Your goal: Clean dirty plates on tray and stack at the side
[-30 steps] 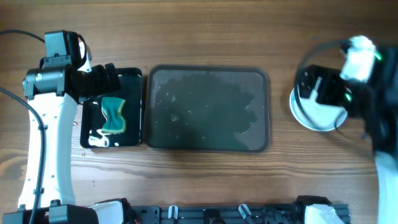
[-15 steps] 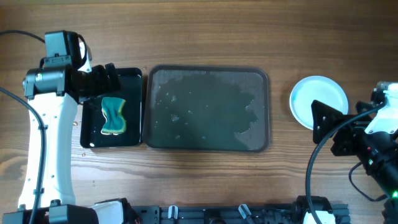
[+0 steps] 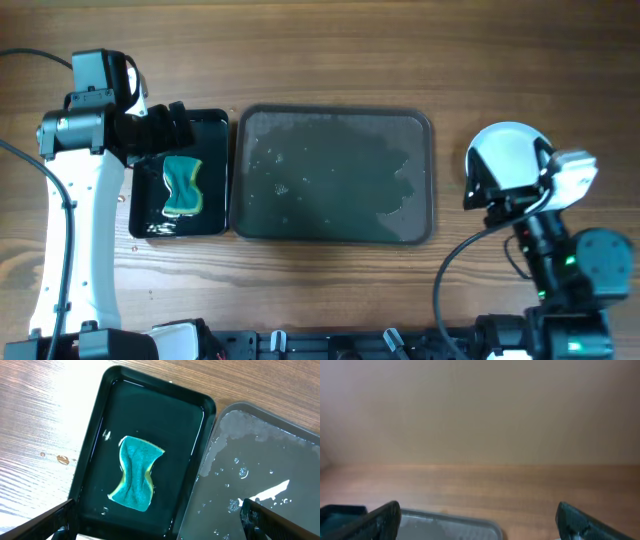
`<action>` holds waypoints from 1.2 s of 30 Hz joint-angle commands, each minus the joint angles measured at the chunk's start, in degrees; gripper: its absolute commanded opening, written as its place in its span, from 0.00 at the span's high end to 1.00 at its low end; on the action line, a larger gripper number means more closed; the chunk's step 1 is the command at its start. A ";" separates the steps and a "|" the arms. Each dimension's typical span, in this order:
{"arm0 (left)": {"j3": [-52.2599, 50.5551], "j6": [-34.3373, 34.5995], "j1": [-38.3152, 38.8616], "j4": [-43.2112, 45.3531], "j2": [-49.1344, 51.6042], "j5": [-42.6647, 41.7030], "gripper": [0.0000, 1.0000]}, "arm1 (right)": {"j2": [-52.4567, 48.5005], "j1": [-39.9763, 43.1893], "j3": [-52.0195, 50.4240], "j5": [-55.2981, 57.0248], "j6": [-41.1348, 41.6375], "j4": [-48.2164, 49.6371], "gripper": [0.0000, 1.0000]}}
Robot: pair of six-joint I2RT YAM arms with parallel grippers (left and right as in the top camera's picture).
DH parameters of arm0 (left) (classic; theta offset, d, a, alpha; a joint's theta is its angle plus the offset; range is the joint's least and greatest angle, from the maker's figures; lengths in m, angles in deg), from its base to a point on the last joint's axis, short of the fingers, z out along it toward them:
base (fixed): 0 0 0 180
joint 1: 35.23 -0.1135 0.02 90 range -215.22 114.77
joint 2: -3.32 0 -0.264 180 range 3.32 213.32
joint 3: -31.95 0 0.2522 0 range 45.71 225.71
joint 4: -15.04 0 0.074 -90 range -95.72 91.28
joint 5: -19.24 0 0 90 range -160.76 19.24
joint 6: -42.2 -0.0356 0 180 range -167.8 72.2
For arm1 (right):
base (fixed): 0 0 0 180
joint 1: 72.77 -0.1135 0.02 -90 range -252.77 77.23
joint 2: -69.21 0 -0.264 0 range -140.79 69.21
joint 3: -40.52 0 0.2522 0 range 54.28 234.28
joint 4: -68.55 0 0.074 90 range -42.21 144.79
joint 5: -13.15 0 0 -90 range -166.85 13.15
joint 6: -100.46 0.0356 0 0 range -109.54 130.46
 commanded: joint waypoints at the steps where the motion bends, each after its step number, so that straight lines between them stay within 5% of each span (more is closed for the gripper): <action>1: 0.52 0.55 -0.17 0.17 0.00 -0.66 0.00 | 7.63 -1.03 -11.91 0.57 -1.49 6.36 0.00; 11: 0.52 0.55 -0.17 0.17 0.00 -0.66 0.00 | 23.23 -3.41 -30.69 2.97 -1.22 11.98 0.00; 36: 0.52 0.55 -0.17 0.17 0.00 -0.66 0.00 | 23.34 -3.45 -30.62 2.99 -1.27 11.15 0.00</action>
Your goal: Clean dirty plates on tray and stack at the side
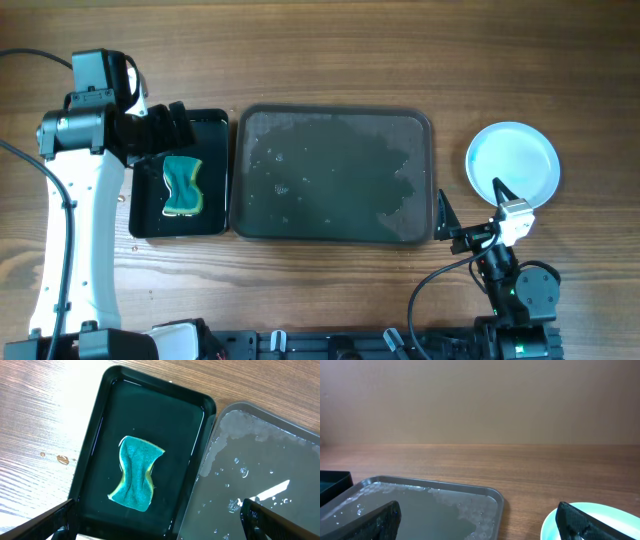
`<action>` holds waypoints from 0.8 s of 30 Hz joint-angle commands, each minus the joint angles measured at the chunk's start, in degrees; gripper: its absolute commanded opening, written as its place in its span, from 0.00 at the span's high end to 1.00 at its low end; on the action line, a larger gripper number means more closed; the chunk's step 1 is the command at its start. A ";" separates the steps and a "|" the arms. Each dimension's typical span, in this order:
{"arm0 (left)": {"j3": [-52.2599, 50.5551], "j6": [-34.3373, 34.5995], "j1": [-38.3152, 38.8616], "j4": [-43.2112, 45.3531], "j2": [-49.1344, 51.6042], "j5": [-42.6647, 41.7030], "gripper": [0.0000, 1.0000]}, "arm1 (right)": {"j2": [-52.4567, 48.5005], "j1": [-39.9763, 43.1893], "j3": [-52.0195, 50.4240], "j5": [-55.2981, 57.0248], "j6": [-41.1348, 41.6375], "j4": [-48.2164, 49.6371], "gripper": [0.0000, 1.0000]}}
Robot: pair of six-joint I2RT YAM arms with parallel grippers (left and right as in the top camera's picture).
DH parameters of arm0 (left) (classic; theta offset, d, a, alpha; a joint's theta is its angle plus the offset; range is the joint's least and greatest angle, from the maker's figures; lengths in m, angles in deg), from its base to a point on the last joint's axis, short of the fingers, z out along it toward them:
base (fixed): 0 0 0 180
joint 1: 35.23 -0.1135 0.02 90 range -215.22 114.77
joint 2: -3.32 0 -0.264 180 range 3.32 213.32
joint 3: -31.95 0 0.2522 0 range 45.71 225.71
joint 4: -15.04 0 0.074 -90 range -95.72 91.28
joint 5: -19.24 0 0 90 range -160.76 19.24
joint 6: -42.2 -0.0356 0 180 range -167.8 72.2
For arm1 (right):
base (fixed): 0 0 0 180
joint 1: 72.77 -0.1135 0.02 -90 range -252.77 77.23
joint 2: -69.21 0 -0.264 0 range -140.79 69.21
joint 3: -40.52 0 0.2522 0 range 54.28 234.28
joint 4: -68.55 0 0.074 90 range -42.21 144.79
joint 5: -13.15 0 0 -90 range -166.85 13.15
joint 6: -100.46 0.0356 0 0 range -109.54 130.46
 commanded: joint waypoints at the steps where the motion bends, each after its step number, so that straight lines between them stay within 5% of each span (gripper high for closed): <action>1: 0.52 0.57 -0.15 0.17 0.00 -0.66 0.00 | 0.87 -0.28 -0.07 1.05 -0.37 0.24 0.00; 7: -0.22 0.57 -0.02 2.05 -5.22 0.79 0.00 | 0.87 -0.28 -0.07 1.05 -0.37 0.24 0.00; 11: -6.10 0.59 1.44 11.13 -14.51 0.79 0.00 | 0.87 -0.28 -0.07 1.05 -0.37 0.24 0.00; 19: -34.53 0.96 5.99 41.03 -38.42 -0.74 0.00 | 0.87 -0.28 -0.07 1.05 -0.37 0.24 0.00; 24: -49.05 2.32 6.64 48.98 -50.07 -0.70 0.00 | 0.87 -0.28 -0.07 1.05 -0.39 0.24 0.00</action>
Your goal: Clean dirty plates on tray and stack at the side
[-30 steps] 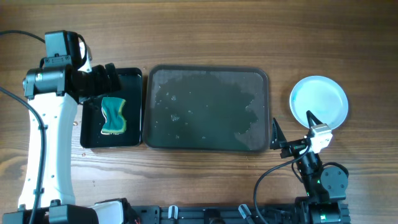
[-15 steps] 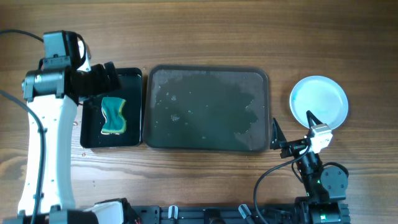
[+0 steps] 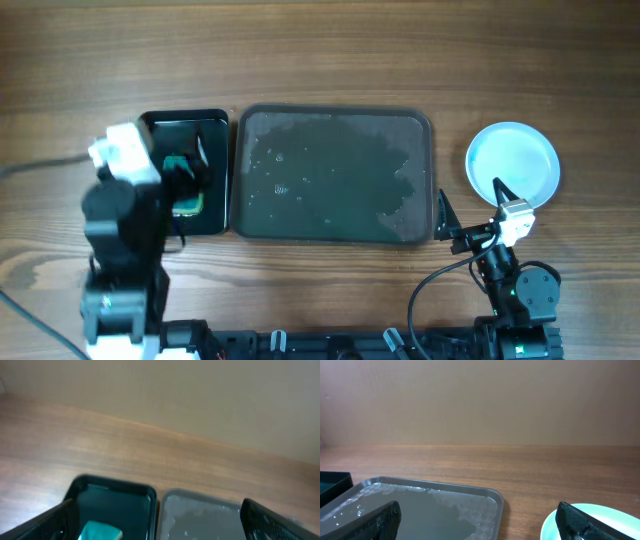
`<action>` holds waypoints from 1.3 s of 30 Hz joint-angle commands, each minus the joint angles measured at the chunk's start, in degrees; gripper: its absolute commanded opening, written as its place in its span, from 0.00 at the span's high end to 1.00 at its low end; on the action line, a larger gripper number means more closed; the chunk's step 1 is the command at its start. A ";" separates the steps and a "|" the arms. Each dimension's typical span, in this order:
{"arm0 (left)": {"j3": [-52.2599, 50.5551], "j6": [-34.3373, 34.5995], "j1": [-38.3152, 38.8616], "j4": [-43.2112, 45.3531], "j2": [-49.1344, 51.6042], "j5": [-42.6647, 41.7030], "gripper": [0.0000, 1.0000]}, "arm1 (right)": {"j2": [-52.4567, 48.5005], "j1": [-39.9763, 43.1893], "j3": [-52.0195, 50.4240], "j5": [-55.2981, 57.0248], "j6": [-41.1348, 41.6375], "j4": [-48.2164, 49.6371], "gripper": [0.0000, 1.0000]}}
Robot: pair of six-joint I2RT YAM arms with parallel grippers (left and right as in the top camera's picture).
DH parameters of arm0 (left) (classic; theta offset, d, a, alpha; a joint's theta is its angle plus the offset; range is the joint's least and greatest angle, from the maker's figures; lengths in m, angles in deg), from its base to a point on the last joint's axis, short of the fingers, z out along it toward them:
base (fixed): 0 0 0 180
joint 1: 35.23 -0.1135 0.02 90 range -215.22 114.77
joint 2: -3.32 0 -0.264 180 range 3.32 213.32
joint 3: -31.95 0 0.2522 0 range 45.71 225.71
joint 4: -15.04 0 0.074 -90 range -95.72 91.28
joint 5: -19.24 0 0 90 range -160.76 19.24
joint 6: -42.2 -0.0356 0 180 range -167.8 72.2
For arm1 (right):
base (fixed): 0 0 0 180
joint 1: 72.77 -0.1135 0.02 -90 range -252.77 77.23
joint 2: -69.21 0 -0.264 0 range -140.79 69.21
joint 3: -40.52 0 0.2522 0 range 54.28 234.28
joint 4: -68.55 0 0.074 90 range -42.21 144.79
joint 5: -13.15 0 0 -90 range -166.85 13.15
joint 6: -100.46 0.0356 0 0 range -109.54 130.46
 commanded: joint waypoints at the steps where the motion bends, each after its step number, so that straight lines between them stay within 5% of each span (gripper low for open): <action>1: -9.03 1.20 0.48 3.98 -7.17 -0.61 0.00 | 0.59 -0.28 -0.07 1.03 -0.39 0.24 0.00; 9: -27.98 1.14 0.59 18.14 -23.74 -0.37 0.00 | 0.59 -0.28 -0.07 1.03 -0.39 0.24 0.00; 16: -36.11 1.09 0.59 18.86 -32.59 -0.39 0.00 | 0.59 -0.28 -0.07 1.03 -0.39 0.24 0.00; 39: -37.90 0.76 0.44 12.55 -38.58 -0.61 0.00 | 0.59 -0.28 -0.07 1.03 -0.39 0.24 0.00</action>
